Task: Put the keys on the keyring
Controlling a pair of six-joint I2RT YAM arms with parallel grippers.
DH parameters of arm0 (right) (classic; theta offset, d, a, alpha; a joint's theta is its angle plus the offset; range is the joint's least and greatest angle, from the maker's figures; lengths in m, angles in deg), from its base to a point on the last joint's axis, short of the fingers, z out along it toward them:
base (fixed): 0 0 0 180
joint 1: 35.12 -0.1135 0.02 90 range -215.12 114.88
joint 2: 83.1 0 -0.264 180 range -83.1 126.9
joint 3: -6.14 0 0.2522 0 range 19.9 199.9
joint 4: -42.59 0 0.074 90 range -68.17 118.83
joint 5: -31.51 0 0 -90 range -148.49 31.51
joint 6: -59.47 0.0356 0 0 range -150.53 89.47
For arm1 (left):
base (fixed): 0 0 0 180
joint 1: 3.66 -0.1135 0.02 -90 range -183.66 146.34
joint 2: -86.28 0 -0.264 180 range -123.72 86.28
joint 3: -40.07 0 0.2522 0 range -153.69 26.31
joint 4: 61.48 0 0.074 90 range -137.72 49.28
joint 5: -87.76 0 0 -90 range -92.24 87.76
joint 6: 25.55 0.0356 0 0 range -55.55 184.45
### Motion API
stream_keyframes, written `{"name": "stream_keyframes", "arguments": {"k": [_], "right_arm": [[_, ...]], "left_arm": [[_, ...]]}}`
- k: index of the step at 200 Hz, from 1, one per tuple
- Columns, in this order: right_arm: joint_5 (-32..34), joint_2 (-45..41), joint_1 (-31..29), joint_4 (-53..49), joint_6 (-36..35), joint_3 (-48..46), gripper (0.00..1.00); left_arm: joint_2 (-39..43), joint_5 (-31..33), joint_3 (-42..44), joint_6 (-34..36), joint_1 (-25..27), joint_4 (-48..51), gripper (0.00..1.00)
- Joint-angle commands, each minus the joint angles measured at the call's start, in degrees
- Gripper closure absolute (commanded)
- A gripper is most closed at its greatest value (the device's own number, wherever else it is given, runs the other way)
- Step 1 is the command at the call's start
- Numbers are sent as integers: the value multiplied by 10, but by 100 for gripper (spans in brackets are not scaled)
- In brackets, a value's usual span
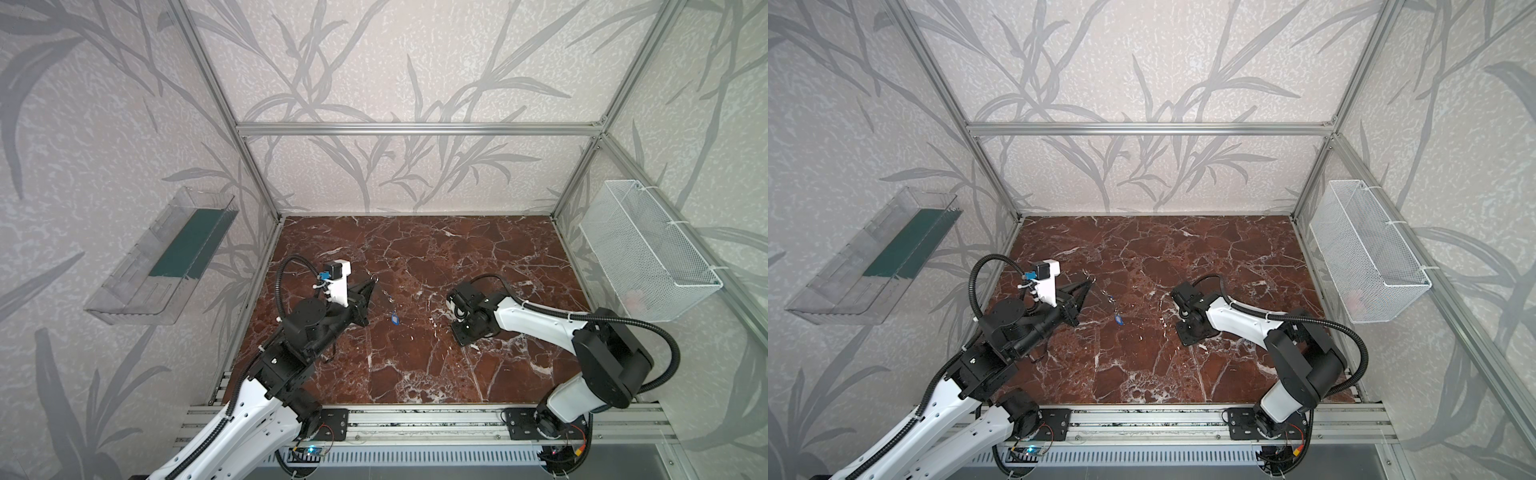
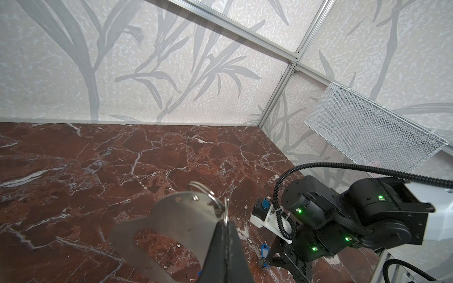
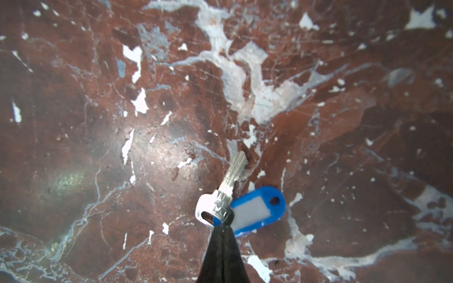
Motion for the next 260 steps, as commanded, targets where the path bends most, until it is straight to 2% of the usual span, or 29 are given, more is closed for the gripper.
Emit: {"name": "stream_keyframes", "arguments": {"k": [1, 22, 39, 51, 97, 134, 166, 202, 260], "right_arm": [[-6, 21, -2, -46, -17, 18, 100], [-2, 25, -2, -51, -17, 27, 100], [-3, 10, -2, -51, -14, 28, 86], [-4, -6, -2, -46, -10, 24, 80], [-30, -97, 6, 20, 38, -34, 71], [-91, -160, 37, 122, 119, -129, 70], [-111, -183, 51, 201, 177, -198, 70], [-122, -174, 68, 229, 197, -223, 70], [-128, -144, 79, 248, 191, -219, 73]], "left_arm": [[9, -3, 3, -2, 0, -22, 100], [9, -2, 3, -2, 0, -22, 100], [9, -2, 3, -2, -1, -22, 100], [9, -1, 4, -2, 0, -21, 100], [8, -1, 3, -2, 0, -21, 100], [9, -2, 3, -3, 1, -21, 100], [6, -4, 3, -4, 1, -23, 100], [6, -4, 3, -4, 0, -22, 100], [9, -4, 3, -4, 0, -20, 100]]}}
